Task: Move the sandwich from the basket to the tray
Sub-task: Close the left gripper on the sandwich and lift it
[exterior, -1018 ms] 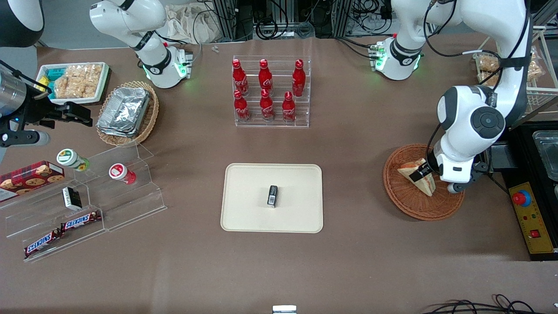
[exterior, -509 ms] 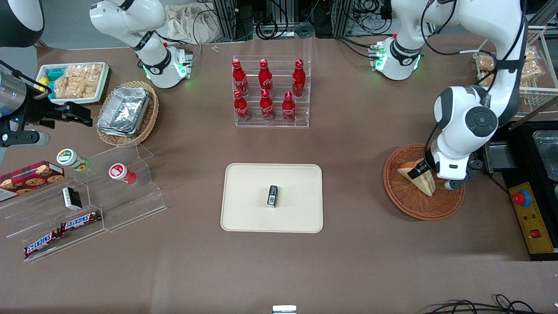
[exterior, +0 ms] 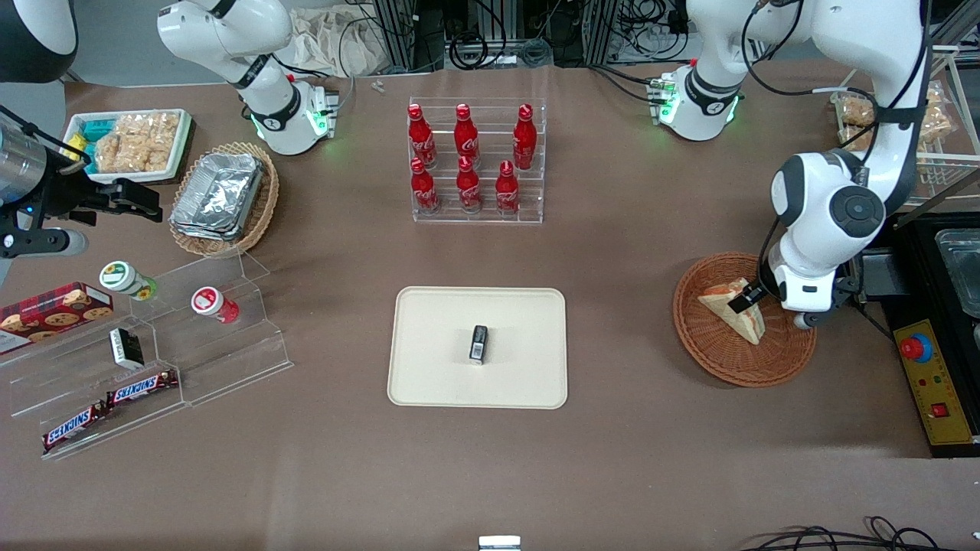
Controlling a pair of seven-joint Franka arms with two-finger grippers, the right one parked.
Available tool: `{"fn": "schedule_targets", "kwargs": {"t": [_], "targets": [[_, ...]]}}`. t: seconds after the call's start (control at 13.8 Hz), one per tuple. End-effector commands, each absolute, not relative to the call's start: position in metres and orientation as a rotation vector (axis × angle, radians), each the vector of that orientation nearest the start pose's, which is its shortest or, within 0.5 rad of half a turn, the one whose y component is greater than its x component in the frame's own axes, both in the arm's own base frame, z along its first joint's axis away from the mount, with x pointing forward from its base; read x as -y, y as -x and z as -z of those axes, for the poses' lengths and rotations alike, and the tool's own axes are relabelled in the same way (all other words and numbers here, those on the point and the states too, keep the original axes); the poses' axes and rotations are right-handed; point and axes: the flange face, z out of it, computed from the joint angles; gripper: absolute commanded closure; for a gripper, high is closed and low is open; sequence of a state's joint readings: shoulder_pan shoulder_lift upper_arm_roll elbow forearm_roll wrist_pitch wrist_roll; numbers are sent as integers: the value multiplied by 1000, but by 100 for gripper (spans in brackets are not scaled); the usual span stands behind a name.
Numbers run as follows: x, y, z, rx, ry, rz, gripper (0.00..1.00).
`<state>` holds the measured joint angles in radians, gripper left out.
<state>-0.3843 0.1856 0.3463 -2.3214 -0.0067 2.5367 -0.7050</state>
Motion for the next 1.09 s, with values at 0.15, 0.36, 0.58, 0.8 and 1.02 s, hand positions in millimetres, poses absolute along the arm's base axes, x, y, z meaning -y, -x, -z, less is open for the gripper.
{"fn": "schedule_targets", "kwargs": {"t": [0.15,0.36,0.58,0.8,1.02], "targets": [[16,-501,-234,1006,2925,95,0],[16,-499,-228,1004,2922,95,1],[18,-502,-232,1020,2921,101,43],[25,-509,-240,1043,2923,124,73],[27,-519,-254,1036,2918,79,92]]}}
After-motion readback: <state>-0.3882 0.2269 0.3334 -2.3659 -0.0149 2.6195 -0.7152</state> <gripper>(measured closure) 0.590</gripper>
